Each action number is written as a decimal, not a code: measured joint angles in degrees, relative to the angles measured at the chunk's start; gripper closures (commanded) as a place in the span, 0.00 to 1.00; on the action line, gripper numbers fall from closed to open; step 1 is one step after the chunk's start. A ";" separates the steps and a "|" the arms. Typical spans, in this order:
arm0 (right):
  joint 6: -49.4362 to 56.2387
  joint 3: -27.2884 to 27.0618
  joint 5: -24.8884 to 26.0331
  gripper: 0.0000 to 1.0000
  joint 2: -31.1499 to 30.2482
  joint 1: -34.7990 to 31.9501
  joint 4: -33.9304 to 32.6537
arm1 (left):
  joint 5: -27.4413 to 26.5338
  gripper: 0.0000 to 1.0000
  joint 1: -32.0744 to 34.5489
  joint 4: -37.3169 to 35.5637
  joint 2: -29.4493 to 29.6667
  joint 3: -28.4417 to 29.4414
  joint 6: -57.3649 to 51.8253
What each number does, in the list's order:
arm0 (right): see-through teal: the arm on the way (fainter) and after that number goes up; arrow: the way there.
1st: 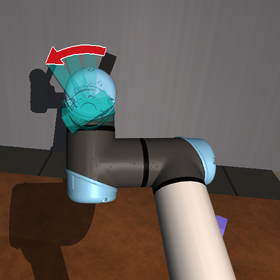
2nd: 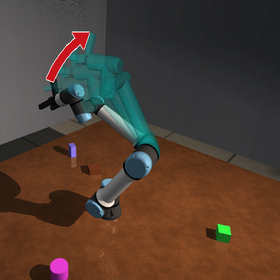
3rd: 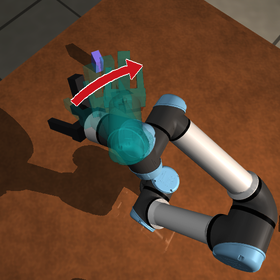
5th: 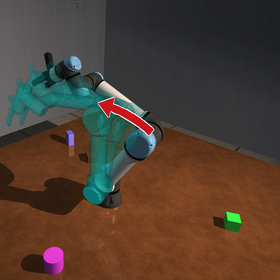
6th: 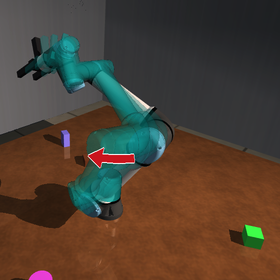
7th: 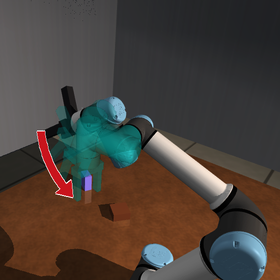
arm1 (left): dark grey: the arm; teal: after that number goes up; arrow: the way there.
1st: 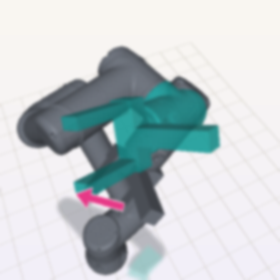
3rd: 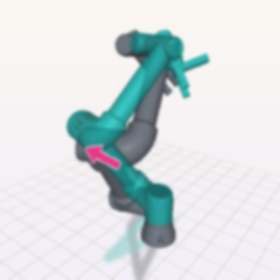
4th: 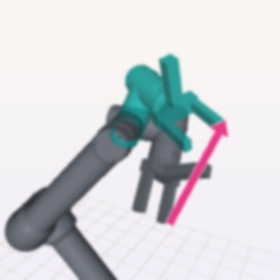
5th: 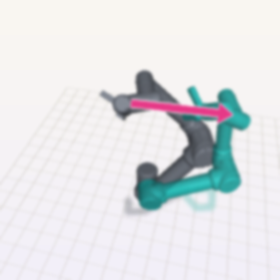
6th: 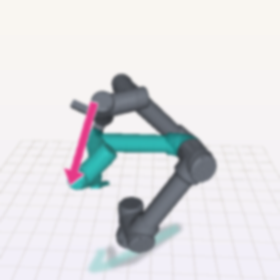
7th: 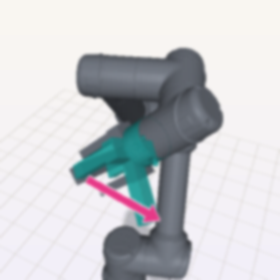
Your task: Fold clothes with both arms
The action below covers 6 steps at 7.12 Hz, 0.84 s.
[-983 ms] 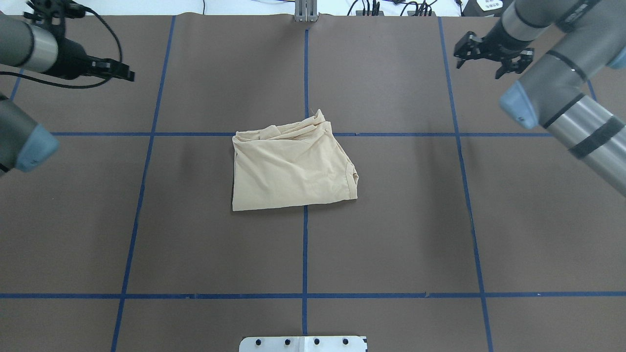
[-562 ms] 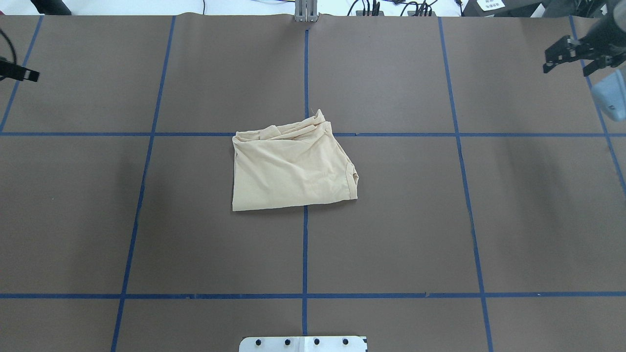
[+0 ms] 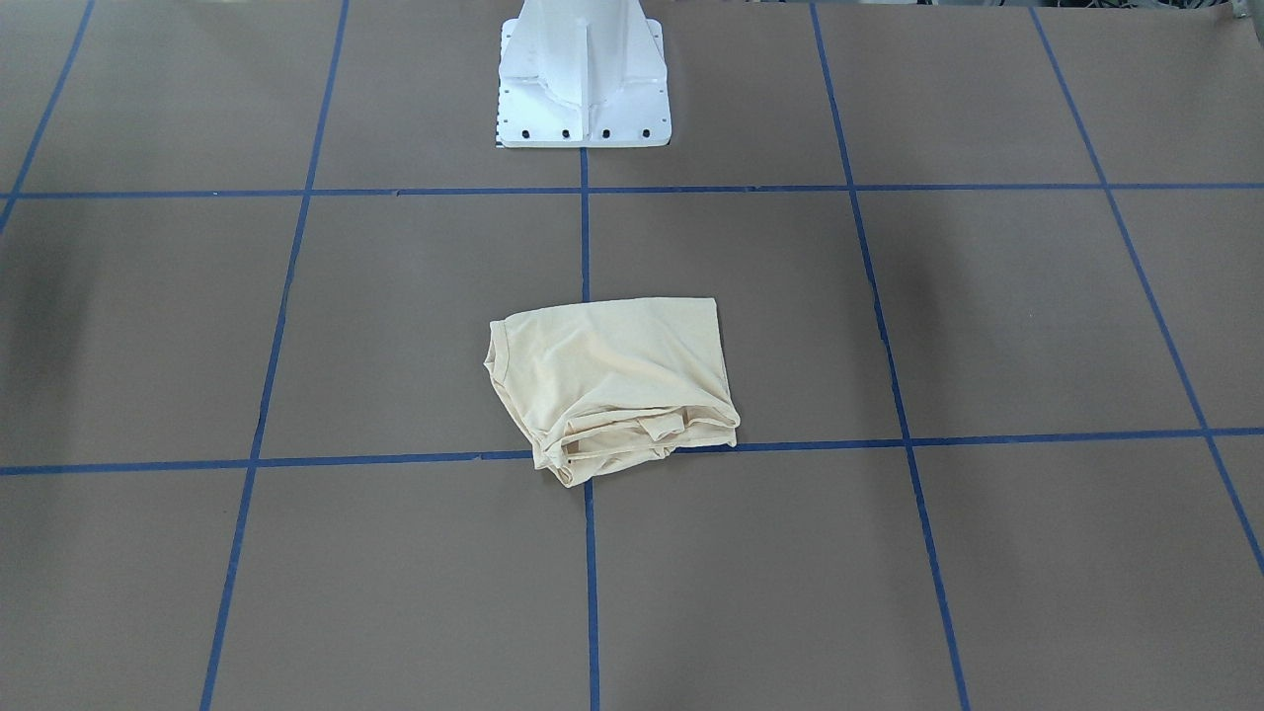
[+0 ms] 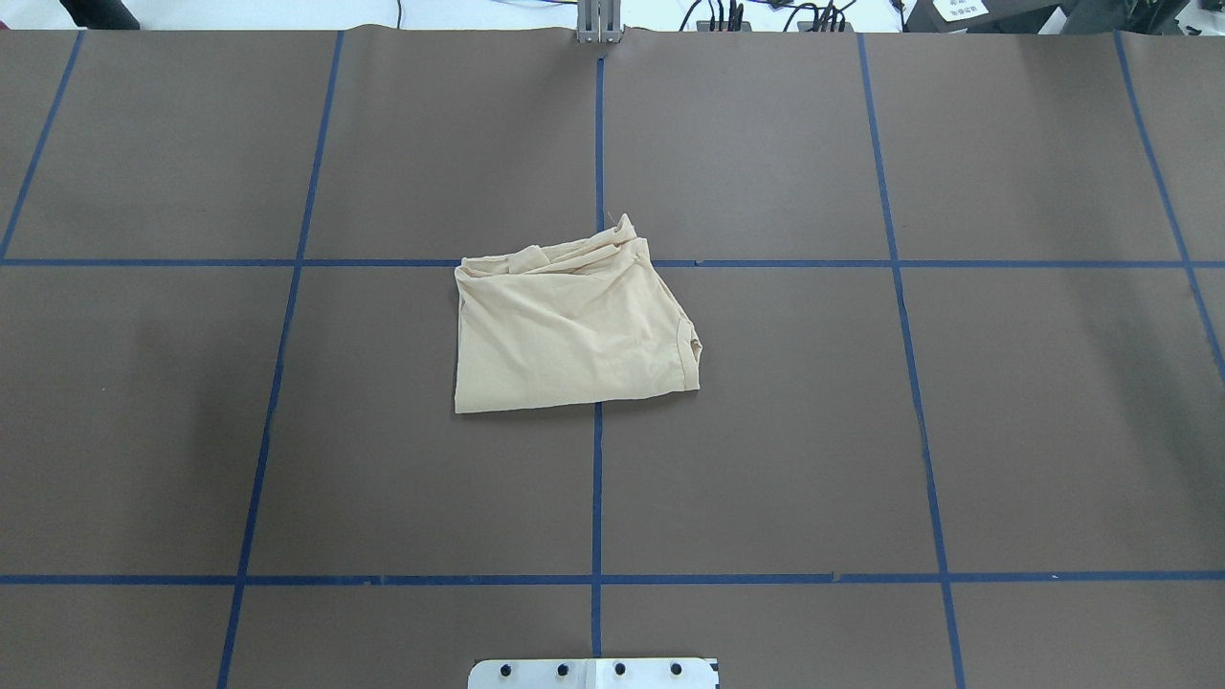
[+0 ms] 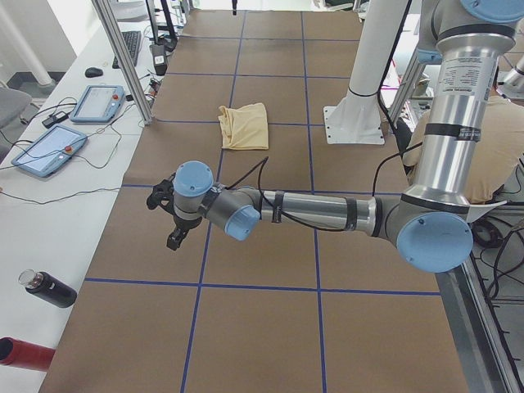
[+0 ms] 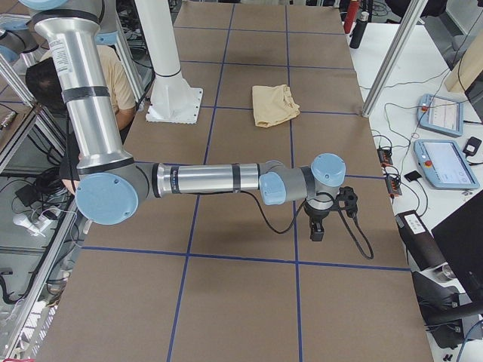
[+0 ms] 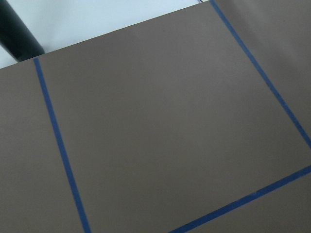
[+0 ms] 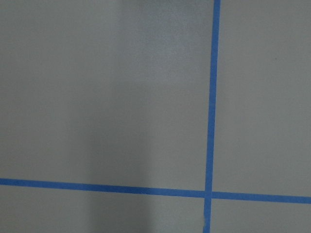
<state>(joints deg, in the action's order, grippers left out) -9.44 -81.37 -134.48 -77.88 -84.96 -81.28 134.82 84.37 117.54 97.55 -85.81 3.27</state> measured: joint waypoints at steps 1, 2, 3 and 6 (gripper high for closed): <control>0.74 0.04 -0.03 0.00 -0.17 -0.23 -0.05 | 0.01 0.00 0.20 -0.82 -0.27 -0.52 -0.85; 0.96 0.14 -0.08 0.00 -0.13 -0.17 0.05 | 0.06 0.00 0.32 -1.10 -1.03 -1.49 -1.11; 0.99 0.12 -0.27 0.00 -0.02 -0.15 0.32 | 0.04 0.00 0.39 -1.15 -1.91 -2.75 -1.06; 0.54 -0.71 -0.46 0.00 0.93 0.17 0.58 | -0.02 0.00 0.43 -1.23 -2.65 -4.23 -0.70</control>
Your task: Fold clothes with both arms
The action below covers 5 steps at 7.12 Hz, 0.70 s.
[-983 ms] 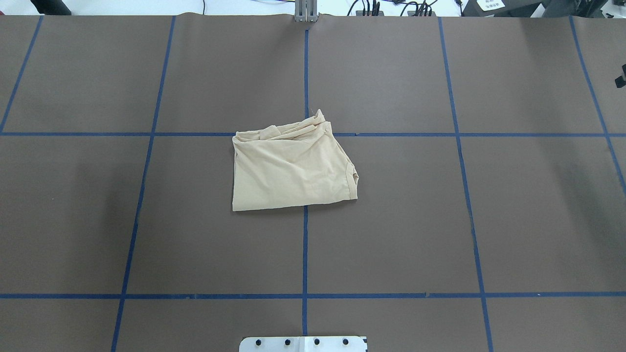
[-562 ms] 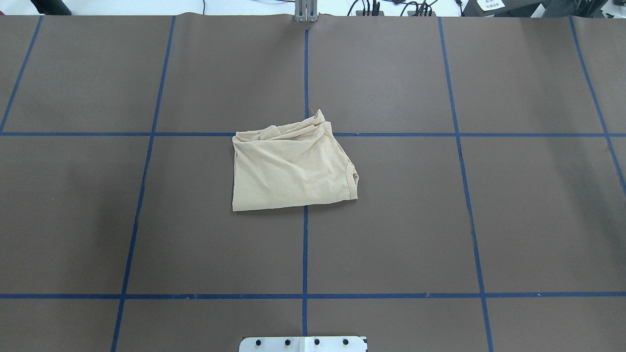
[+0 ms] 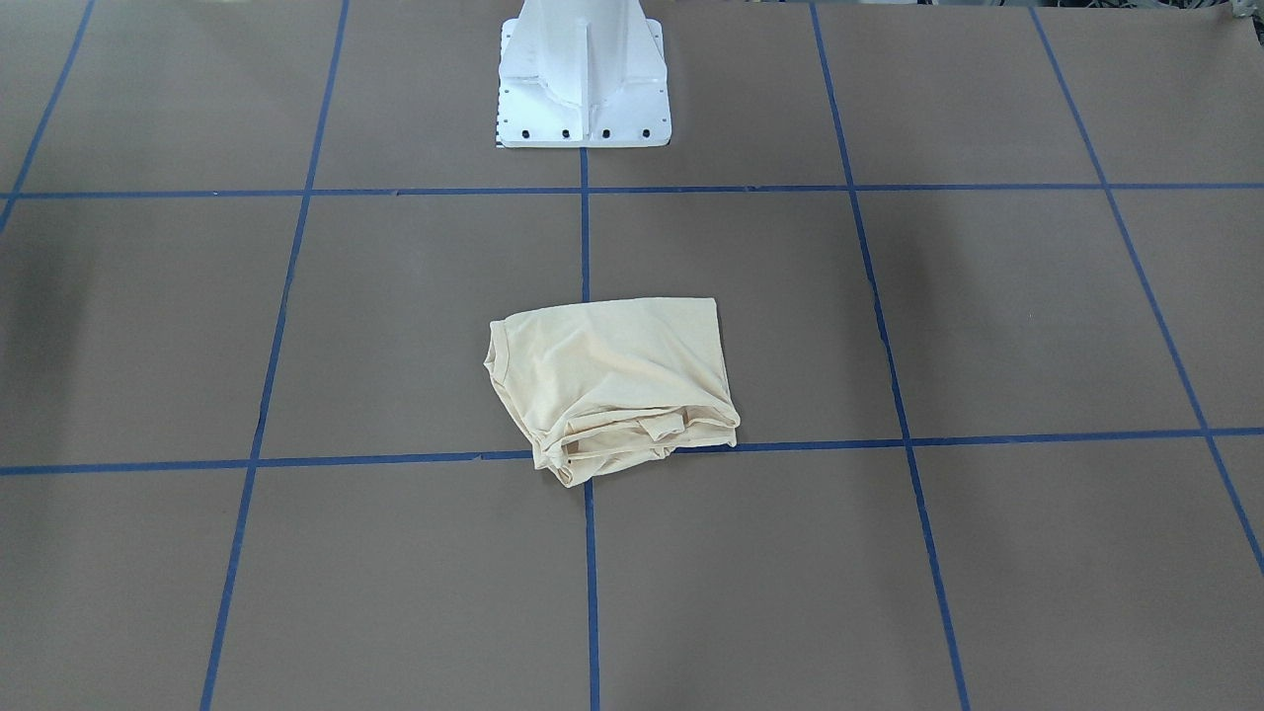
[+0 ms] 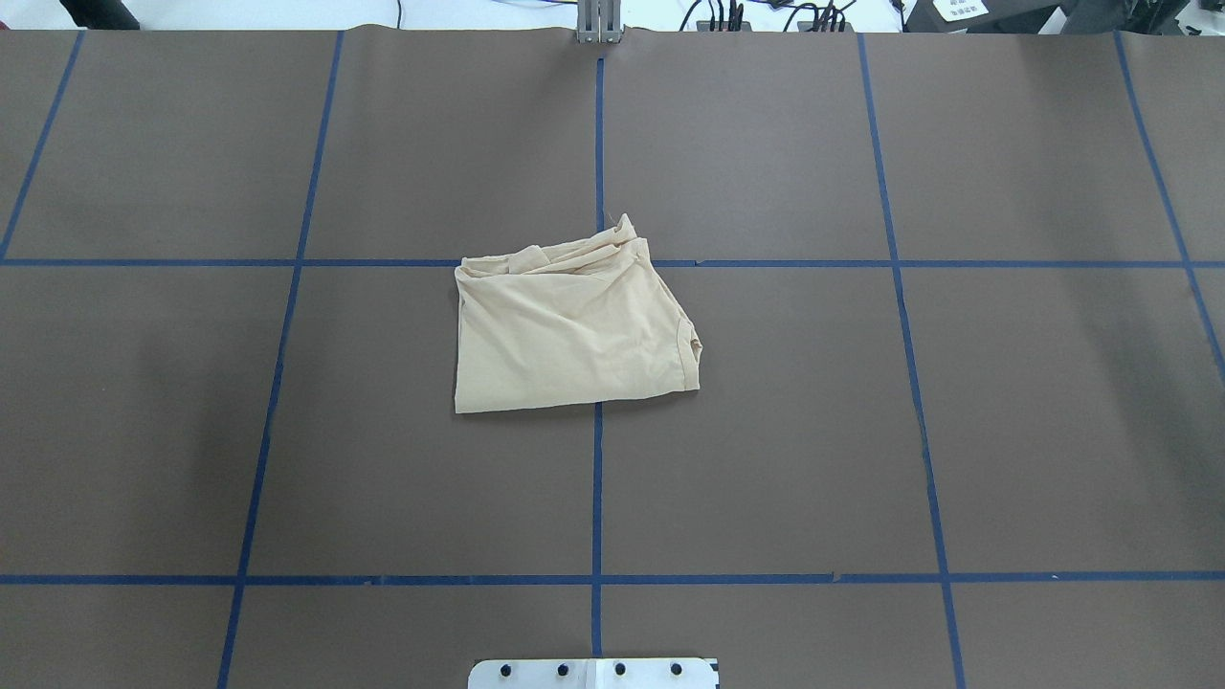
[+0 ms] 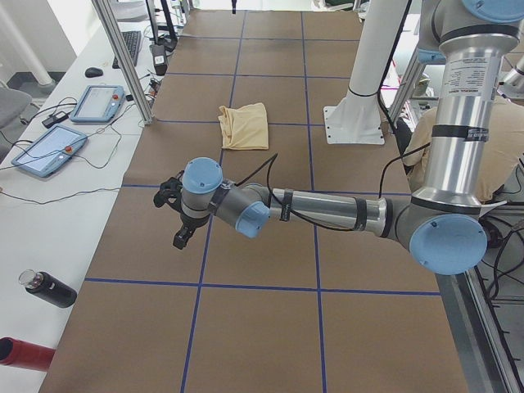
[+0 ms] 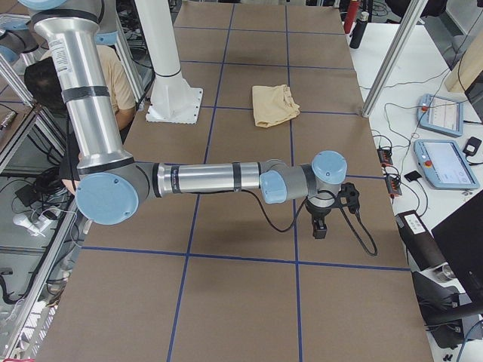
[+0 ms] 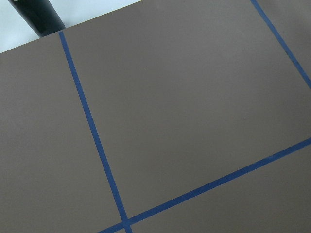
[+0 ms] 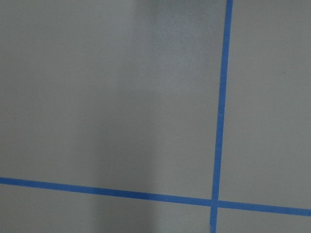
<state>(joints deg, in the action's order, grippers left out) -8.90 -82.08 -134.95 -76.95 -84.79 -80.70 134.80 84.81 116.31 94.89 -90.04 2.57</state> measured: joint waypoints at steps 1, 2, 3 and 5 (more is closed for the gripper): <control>-0.06 -0.54 -0.03 0.00 0.19 0.06 -0.09 | -0.04 0.00 0.00 0.05 0.01 0.02 0.00; -0.11 -0.82 -0.03 0.00 0.26 0.10 -0.13 | -0.06 0.00 -0.04 0.13 0.04 0.03 -0.03; -0.14 -0.89 0.02 0.00 0.29 0.13 -0.15 | -0.15 0.00 -0.07 0.19 0.17 -0.06 -0.05; -0.29 -0.91 0.11 0.00 0.38 0.68 -0.16 | -0.57 0.00 -0.08 0.23 0.56 -0.32 -0.03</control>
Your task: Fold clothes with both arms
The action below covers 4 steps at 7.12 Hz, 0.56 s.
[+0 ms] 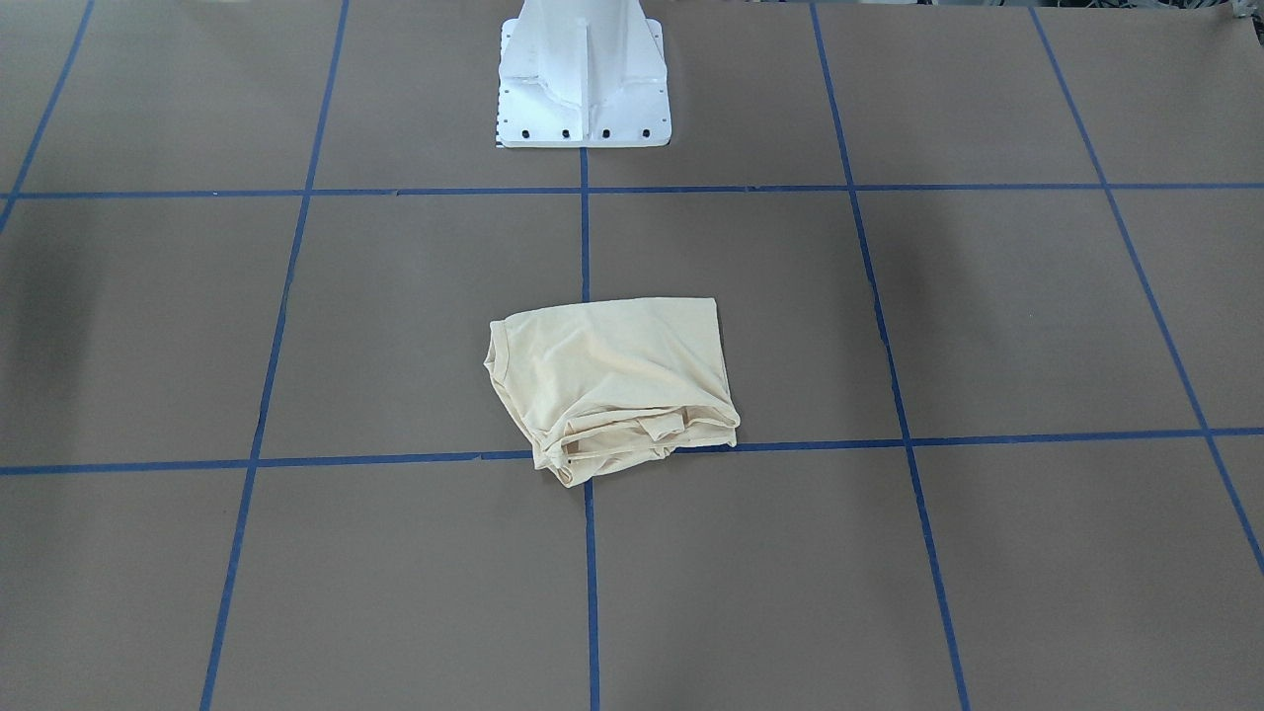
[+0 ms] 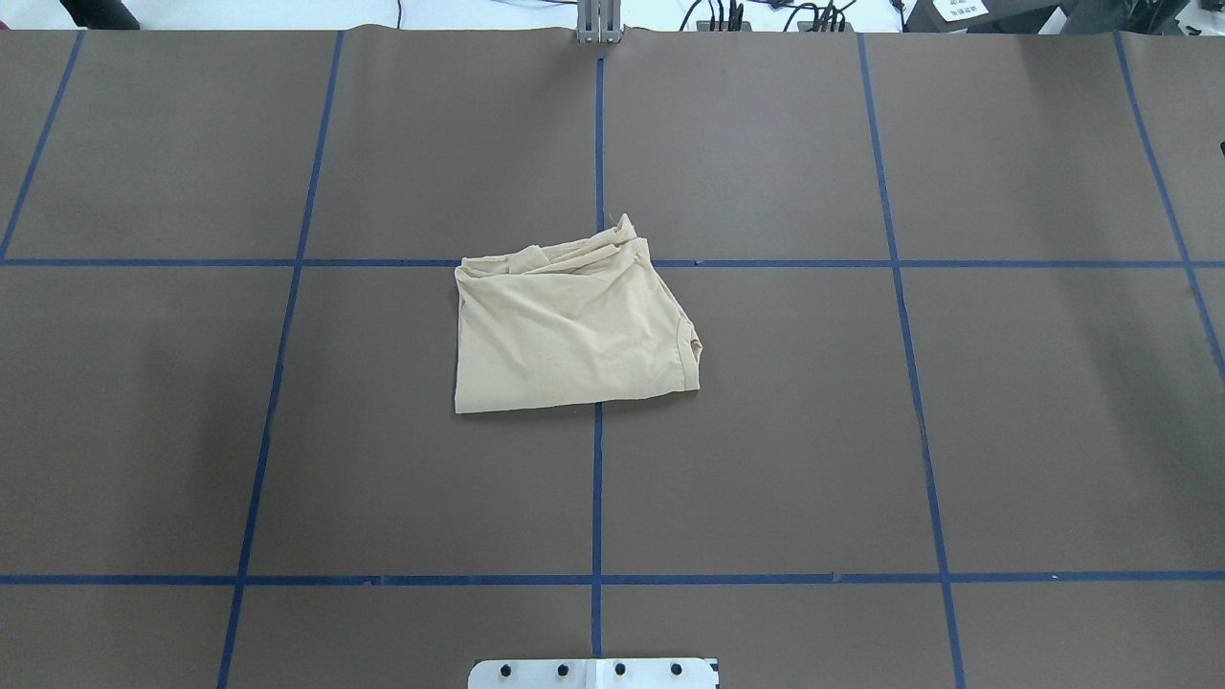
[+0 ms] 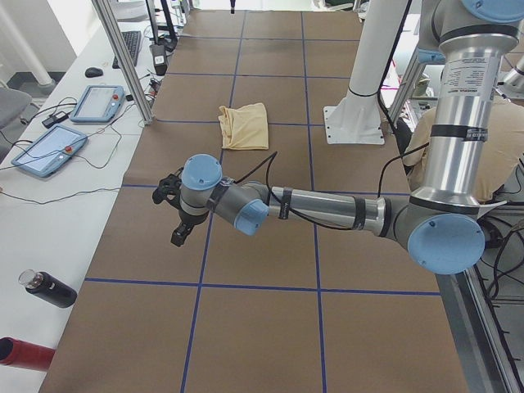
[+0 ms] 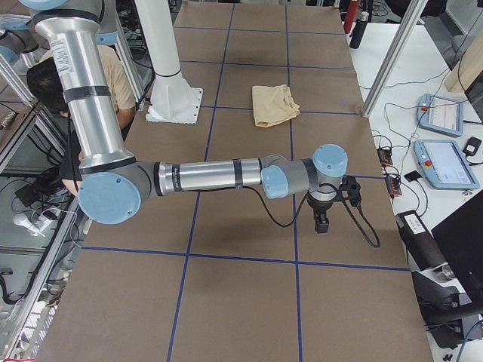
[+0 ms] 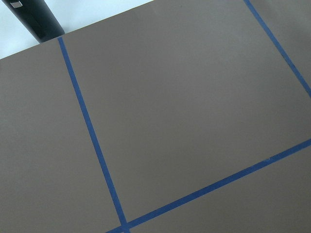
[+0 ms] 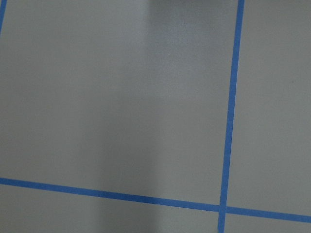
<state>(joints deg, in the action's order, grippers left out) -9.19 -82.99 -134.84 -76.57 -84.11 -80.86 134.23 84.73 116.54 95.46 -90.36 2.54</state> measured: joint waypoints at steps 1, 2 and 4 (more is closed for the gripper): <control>-0.10 -0.02 0.07 0.00 0.12 0.68 0.01 | -0.02 0.00 0.00 0.00 0.06 -0.07 0.00; -0.19 0.02 0.17 0.00 0.31 1.56 0.08 | 0.00 0.00 0.00 0.03 -0.02 -0.12 0.01; -0.22 0.45 0.12 0.00 0.60 2.54 0.22 | 0.11 0.00 0.00 0.16 -0.18 -0.13 0.01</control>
